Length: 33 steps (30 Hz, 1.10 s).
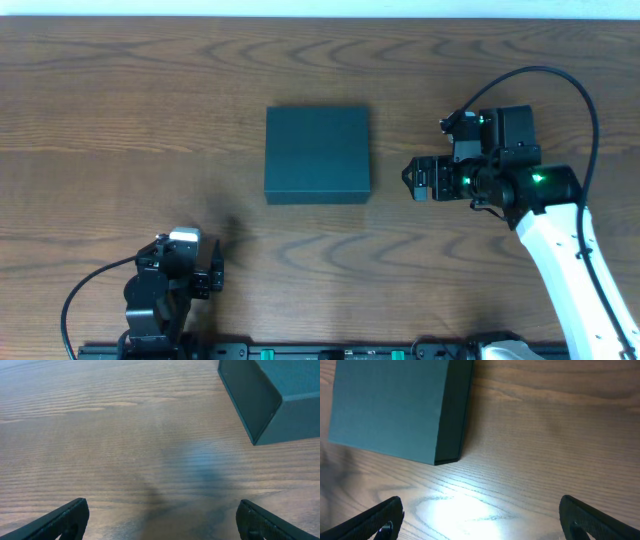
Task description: Pack container
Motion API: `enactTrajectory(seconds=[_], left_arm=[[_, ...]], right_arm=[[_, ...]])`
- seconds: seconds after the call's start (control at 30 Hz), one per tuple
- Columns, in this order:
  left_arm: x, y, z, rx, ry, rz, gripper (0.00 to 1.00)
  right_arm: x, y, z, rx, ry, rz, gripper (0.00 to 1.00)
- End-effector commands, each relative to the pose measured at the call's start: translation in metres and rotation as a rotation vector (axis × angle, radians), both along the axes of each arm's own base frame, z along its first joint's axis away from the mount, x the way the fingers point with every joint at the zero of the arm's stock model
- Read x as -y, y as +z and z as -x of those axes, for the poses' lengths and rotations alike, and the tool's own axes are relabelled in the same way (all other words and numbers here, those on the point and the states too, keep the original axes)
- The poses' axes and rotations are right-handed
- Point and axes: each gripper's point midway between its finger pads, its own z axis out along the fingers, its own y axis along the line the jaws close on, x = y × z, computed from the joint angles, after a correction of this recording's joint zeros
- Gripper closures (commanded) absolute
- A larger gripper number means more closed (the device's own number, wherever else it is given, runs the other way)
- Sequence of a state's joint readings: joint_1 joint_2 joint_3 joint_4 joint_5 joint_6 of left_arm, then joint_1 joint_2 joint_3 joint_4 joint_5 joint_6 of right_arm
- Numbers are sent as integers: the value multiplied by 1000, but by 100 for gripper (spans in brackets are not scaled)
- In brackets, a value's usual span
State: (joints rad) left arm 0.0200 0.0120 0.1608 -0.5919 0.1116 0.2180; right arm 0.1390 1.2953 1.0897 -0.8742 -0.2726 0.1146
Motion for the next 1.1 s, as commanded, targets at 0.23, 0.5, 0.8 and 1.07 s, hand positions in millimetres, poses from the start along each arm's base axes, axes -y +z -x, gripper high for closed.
enactTrajectory(seconds=[0.23, 0.5, 0.8, 1.07], left_arm=[[-3, -1, -1, 6, 14, -9, 5], [-3, -1, -1, 6, 14, -9, 5], [-3, -1, -1, 6, 14, -8, 5], [-3, -1, -1, 6, 14, -9, 5]], right_arm=[[-4, 0, 1, -2, 6, -3, 1], [1, -1, -1, 13, 13, 36, 1], [51, 42, 3, 209, -103, 273, 1], [63, 69, 41, 444, -88, 314, 1]])
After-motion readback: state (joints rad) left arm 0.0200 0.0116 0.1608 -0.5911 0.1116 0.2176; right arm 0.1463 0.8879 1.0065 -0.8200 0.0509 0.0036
